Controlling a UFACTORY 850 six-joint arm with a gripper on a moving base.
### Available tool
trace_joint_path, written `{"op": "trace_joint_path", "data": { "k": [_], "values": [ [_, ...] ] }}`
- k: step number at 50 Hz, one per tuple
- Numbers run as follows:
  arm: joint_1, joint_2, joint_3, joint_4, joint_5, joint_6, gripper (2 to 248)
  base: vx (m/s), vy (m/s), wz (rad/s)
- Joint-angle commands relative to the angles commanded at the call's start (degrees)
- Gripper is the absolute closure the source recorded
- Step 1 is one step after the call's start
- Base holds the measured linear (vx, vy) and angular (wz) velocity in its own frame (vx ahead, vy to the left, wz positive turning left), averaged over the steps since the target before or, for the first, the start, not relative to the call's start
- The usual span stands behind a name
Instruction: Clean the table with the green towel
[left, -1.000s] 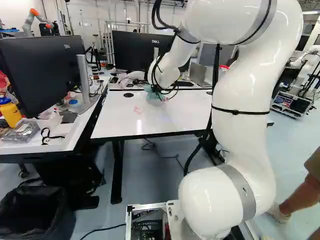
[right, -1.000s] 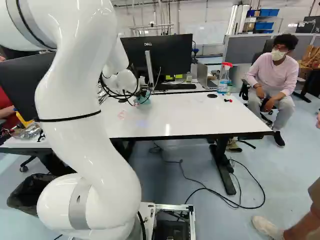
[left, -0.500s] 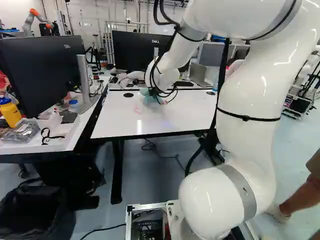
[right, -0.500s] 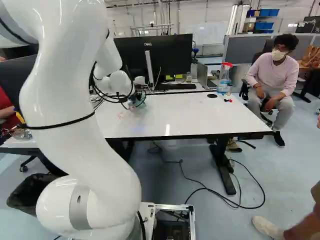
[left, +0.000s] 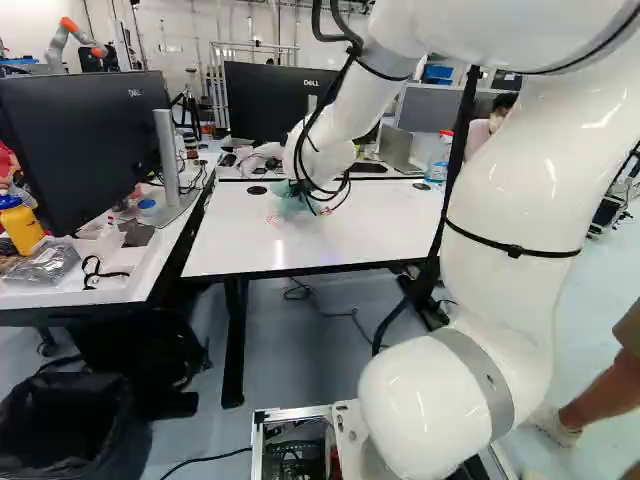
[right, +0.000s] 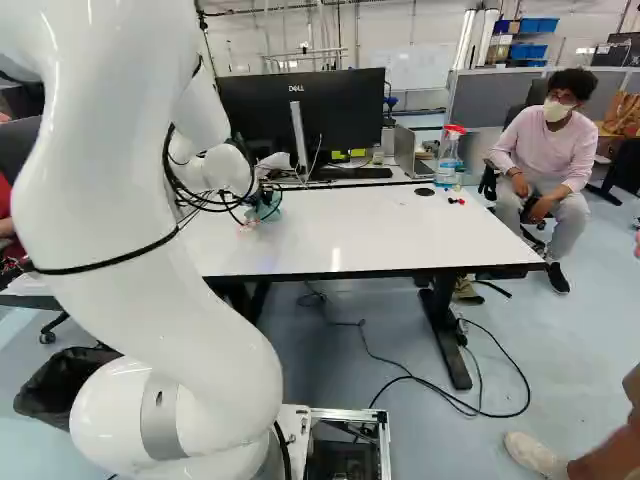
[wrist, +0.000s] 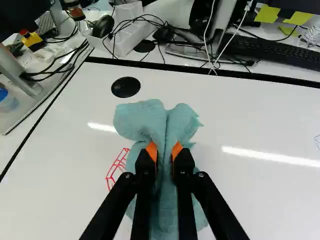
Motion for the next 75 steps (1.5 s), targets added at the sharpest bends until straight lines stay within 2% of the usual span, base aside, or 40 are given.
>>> {"op": "trace_joint_path", "data": {
  "k": [12,17,54,75],
  "values": [
    [0.7,2.9,3.1,0.0,2.5,0.0,199,0.000,0.000,0.000],
    [0.8,2.8,3.4,0.0,3.5,0.0,199,0.000,0.000,0.000],
    [1.4,-2.3,3.0,0.0,8.1,0.0,199,0.000,0.000,0.000],
    [1.6,-5.8,2.2,0.0,8.4,0.0,199,0.000,0.000,0.000]
  ]
}}
